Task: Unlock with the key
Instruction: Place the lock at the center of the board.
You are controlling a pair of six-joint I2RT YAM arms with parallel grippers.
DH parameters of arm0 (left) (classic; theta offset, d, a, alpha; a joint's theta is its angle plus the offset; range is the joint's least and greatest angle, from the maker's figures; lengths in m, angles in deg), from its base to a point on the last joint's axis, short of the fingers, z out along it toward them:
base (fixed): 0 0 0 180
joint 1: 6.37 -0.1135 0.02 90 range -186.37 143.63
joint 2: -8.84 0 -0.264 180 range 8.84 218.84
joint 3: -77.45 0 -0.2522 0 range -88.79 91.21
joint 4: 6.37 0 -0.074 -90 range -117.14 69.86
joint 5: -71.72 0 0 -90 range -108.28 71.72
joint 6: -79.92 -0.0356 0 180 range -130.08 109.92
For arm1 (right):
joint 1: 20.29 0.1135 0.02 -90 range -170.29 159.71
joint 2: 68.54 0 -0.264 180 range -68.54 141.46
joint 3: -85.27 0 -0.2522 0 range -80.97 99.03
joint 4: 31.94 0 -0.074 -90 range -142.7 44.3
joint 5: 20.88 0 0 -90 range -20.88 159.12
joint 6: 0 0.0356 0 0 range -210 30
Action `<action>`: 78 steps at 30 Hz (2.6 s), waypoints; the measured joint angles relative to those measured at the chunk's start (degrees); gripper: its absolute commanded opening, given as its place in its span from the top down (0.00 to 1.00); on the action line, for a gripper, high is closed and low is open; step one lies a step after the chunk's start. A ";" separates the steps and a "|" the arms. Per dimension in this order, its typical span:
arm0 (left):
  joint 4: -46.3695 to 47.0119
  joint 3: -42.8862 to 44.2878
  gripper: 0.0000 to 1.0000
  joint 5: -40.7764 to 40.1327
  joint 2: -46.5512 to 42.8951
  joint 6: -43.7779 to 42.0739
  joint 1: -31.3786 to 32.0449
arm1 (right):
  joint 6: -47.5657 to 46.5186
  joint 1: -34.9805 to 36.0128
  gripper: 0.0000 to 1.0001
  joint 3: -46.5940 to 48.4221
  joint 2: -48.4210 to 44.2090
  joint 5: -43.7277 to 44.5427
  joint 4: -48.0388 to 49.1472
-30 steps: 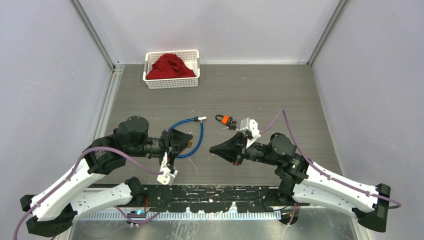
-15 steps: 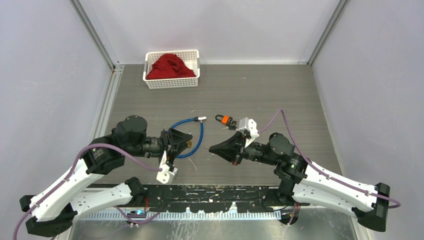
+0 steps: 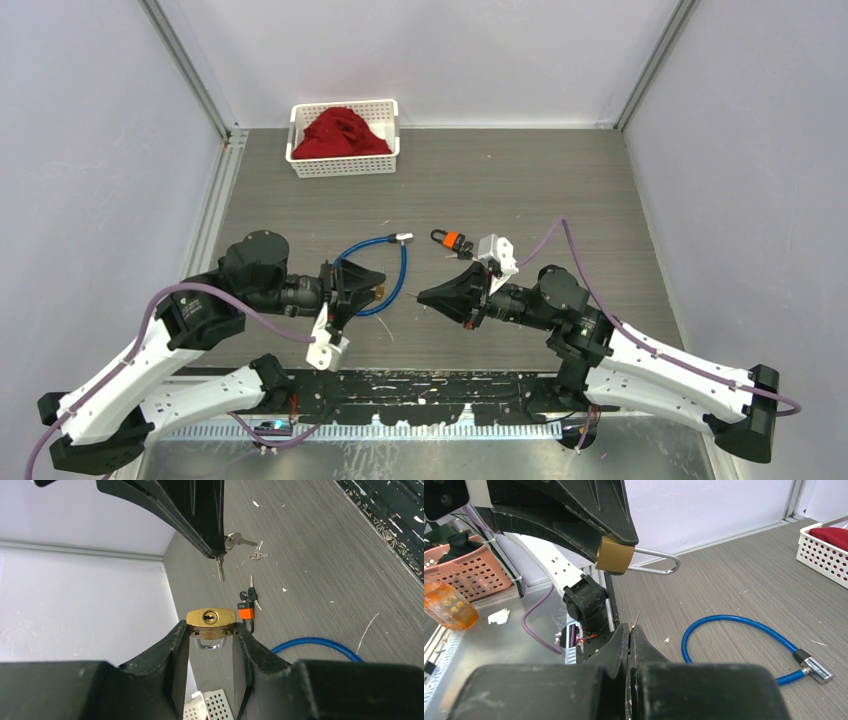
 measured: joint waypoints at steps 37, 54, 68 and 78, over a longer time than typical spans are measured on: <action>-14.10 -10.56 1.00 -16.22 24.11 -7.52 1.38 | -1.42 0.00 0.99 0.00 1.49 16.48 -14.56; 8.04 -13.70 0.40 -16.98 43.74 8.72 -3.41 | 2.21 0.00 0.99 0.00 -5.22 27.89 -20.57; -2.25 -6.56 0.26 -5.03 43.71 11.85 -15.17 | 3.74 0.00 0.99 2.14 -3.30 30.10 -23.80; -19.12 14.97 0.38 4.79 63.41 21.77 -23.23 | 4.61 0.00 0.99 5.49 -1.77 30.56 -25.66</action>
